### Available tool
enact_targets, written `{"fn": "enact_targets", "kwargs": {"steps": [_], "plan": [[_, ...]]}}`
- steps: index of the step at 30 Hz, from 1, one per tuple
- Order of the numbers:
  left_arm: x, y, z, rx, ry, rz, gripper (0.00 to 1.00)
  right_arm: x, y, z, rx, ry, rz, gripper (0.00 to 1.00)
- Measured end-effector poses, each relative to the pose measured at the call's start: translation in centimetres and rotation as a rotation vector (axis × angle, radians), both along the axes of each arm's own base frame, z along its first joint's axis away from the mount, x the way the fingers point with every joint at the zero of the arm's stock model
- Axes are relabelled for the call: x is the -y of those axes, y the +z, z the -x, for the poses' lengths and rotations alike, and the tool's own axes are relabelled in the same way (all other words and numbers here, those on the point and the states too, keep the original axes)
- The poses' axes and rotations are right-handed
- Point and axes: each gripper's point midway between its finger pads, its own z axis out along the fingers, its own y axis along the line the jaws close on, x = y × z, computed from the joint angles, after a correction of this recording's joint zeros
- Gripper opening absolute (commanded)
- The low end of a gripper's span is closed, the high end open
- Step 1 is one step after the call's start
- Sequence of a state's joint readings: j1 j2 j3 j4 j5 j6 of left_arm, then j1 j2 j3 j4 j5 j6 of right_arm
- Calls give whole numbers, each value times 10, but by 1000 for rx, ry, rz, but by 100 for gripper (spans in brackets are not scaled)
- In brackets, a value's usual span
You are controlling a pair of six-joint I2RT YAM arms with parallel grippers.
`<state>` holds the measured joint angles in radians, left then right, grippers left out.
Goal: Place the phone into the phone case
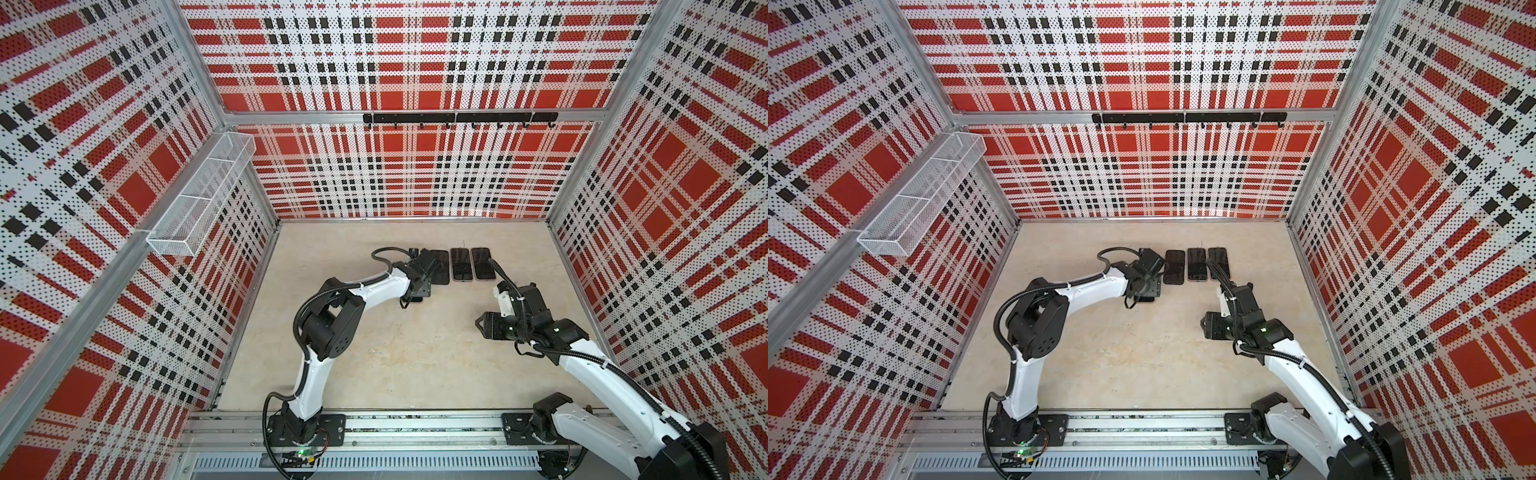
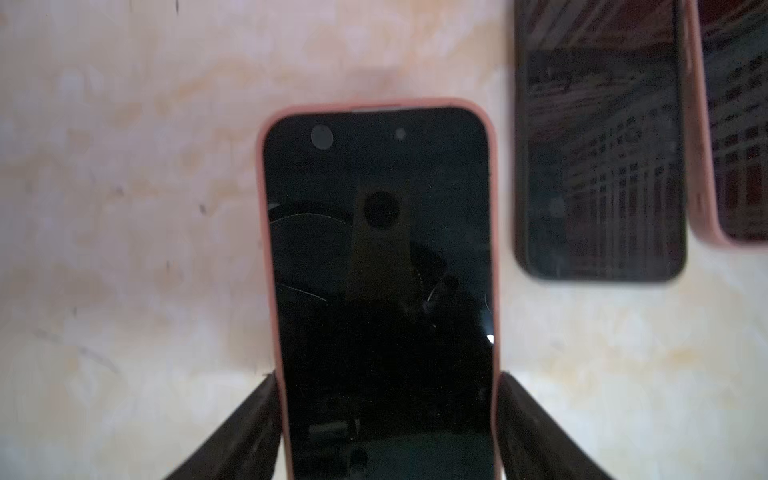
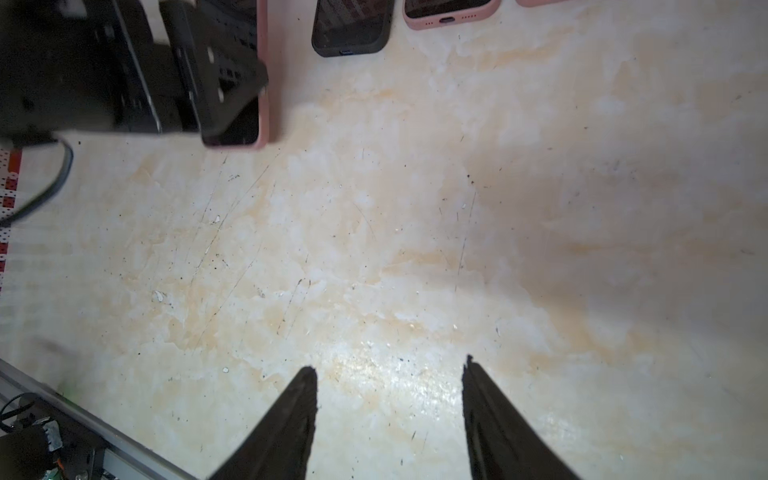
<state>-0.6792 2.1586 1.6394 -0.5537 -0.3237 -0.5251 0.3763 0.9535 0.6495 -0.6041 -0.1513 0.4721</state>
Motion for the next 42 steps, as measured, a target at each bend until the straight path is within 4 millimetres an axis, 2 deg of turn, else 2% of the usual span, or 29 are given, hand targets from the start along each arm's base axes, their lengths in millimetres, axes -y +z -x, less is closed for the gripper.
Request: {"fn": "enact_targets", "kwargs": {"steps": [4,7,9,12,15,22,34,37,40,42], "plan": [[-5,-1,-50,40,-11,6,74,3,-5,6,-16,-3,10,58],[-6,-8,-71,50,-32,2,76,4,-5,7,-18,-5,11,58],[-2,-15,-75,42,-56,6,77,5,-6,8,-20,-6,14,58],[6,-25,-73,18,-92,26,80,5,-6,8,-20,-6,15,58],[14,-25,-73,12,-117,67,81,5,-6,8,-20,-7,15,58],[29,-24,-76,31,-135,160,95,6,-10,7,-33,-11,23,57],[44,-13,-78,57,-111,382,95,7,-12,7,-42,-12,31,57],[42,-11,-78,57,-97,407,96,8,-13,7,-42,-14,34,57],[29,-10,-71,46,-75,397,100,9,-13,6,-38,-18,41,61],[16,-4,-63,57,-64,363,98,11,-12,4,-26,-26,51,65]]}}
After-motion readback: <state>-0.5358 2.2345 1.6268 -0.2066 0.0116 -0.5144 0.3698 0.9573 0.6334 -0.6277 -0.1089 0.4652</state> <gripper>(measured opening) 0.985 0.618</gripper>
